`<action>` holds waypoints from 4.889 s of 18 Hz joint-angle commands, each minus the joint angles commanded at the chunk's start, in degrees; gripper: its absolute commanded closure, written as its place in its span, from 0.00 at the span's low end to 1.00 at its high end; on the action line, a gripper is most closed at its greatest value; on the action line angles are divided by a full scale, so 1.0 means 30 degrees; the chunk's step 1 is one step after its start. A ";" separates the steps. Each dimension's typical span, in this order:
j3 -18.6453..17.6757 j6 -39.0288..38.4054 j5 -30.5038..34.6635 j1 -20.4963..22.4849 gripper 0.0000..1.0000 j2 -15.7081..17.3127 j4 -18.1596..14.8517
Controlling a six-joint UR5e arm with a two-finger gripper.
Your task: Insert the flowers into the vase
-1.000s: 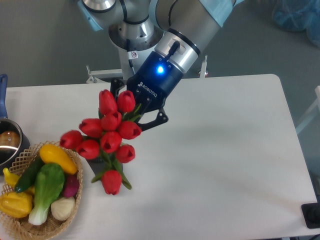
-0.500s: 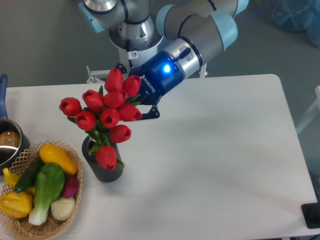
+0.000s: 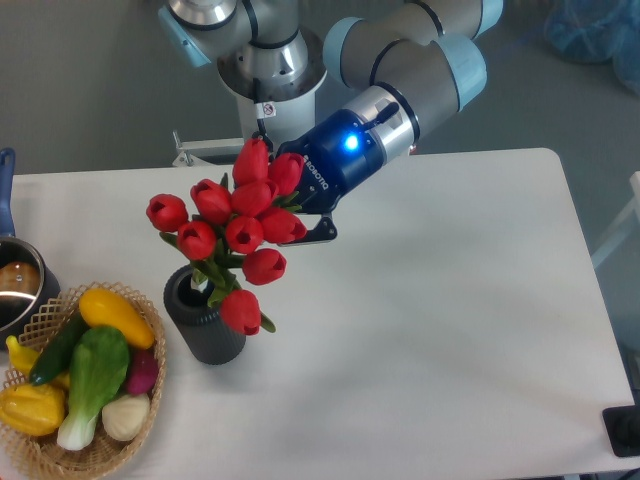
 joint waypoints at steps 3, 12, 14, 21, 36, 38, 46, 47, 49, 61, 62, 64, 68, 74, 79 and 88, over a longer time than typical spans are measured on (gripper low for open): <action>-0.0322 0.0291 0.0147 -0.0088 1.00 -0.0205 0.0029; -0.1874 0.1815 0.0409 -0.0176 0.99 -0.0147 0.0029; -0.1992 0.2020 0.0819 -0.0205 0.97 -0.0176 0.0029; -0.2343 0.2284 0.2431 -0.0821 0.89 -0.0616 0.0029; -0.3573 0.3282 0.4334 -0.1494 0.00 -0.0763 -0.0088; -0.3691 0.3340 0.4570 -0.1494 0.00 -0.0763 -0.0059; -0.3575 0.3398 0.4921 -0.1494 0.00 -0.0617 -0.0059; -0.3517 0.3398 0.5415 -0.1465 0.00 -0.0500 -0.0059; -0.3399 0.3398 0.6499 -0.1436 0.00 -0.0295 -0.0059; -0.2520 0.3398 0.8989 -0.1406 0.00 -0.0059 -0.0059; -0.2491 0.3398 0.9458 -0.1436 0.00 -0.0088 -0.0059; -0.2520 0.3398 1.0046 -0.1465 0.00 -0.0118 -0.0059; -0.2491 0.3398 1.1656 -0.1728 0.00 -0.0059 -0.0059; -0.2053 0.3953 1.3768 -0.1787 0.00 0.0437 -0.0059; -0.0971 0.4862 1.6600 -0.1787 0.00 0.0994 -0.0030; -0.0645 0.4893 2.3638 -0.2578 0.00 0.1171 -0.0117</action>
